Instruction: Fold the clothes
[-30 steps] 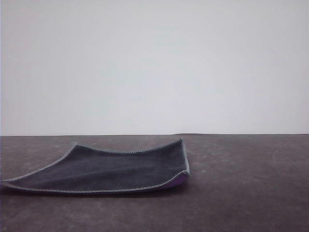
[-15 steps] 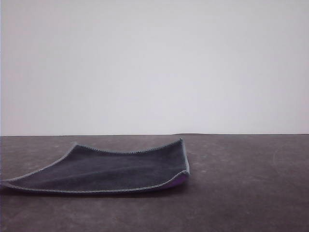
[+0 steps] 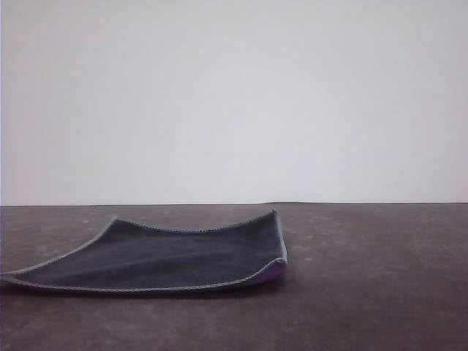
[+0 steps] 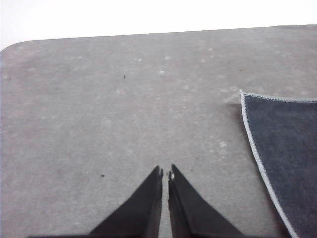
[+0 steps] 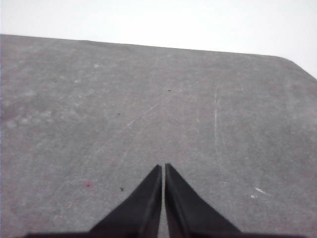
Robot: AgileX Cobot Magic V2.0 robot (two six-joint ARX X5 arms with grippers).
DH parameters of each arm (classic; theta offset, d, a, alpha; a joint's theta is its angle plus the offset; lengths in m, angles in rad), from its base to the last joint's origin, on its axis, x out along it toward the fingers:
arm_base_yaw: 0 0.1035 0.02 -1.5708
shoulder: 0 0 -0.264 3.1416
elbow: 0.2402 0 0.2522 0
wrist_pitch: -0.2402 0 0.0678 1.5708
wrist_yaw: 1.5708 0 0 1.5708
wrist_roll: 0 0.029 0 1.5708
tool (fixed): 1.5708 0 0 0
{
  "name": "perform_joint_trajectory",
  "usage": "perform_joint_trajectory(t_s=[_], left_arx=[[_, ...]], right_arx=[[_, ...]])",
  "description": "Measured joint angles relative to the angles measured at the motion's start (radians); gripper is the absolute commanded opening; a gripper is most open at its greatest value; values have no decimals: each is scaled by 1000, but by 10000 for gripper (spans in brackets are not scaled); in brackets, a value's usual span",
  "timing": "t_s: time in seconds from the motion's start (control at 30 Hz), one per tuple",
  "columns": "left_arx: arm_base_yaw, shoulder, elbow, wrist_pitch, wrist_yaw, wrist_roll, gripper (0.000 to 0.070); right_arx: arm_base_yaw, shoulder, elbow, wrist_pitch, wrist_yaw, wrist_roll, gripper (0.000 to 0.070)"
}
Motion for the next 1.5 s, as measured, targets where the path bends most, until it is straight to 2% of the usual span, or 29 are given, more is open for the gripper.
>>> perform_joint_trajectory(t_s=[0.13, 0.4, 0.6, 0.77, 0.93, 1.17, 1.3, 1.5], left_arx=[[0, 0, 0, 0, 0, -79, 11], [0, 0, -2, 31, 26, -227, 20], [0, 13, 47, 61, 19, -270, 27], [0, 106, 159, 73, 5, -310, 27], [0, 287, 292, 61, 2, -331, 27], [0, 600, 523, 54, 6, -328, 26], [0, 791, 619, 37, 43, -304, 26], [0, 1023, 707, 17, 138, -272, 26]], right_arx=[[0, 0, 0, 0, 0, 22, 3], [0, 0, 3, -2, -28, 121, 3], [0, 14, 112, -7, -27, 183, 3], [0, 129, 243, -16, -38, 225, 3], [0, 338, 386, -36, -142, 230, 3], [0, 681, 567, -14, -371, 236, 4], [12, 878, 642, -3, -484, 237, 4], [85, 1117, 759, 0, -528, 236, 4]])
